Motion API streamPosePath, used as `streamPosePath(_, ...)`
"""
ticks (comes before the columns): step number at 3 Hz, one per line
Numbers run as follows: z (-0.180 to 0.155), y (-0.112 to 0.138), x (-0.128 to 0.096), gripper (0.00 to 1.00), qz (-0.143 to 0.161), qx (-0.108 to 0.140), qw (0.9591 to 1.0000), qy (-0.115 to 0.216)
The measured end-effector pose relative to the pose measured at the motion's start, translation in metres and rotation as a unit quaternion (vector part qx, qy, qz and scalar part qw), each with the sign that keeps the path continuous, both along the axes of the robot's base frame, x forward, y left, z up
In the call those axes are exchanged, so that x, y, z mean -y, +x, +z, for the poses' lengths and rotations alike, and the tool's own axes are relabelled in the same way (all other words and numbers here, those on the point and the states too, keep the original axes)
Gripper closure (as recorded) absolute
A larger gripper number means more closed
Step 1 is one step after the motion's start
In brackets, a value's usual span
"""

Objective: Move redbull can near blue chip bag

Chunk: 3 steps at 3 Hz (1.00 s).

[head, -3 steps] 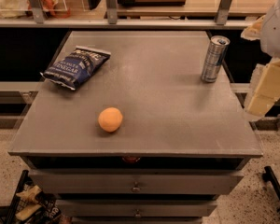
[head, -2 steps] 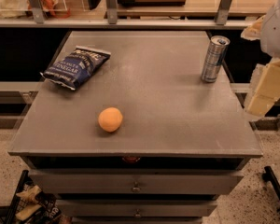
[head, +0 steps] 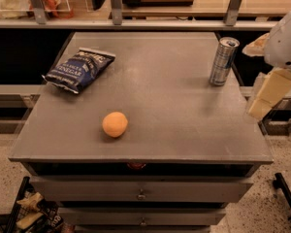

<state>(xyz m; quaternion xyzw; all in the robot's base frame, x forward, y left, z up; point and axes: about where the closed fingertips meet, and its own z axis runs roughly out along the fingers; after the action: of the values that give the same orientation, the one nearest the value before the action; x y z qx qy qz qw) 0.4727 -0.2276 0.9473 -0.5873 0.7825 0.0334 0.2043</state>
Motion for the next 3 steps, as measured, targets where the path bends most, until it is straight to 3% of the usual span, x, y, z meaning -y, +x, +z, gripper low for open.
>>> streamPosePath(1,-0.042,0.04,0.009,0.0,-0.009,-0.014,0.9993,0.034)
streamPosePath(2,-0.056,0.047,0.01,0.0,-0.01,-0.024,0.9989,0.039)
streamPosePath(3,-0.057,0.05,0.013,0.0,-0.016,-0.018,0.9988,0.042)
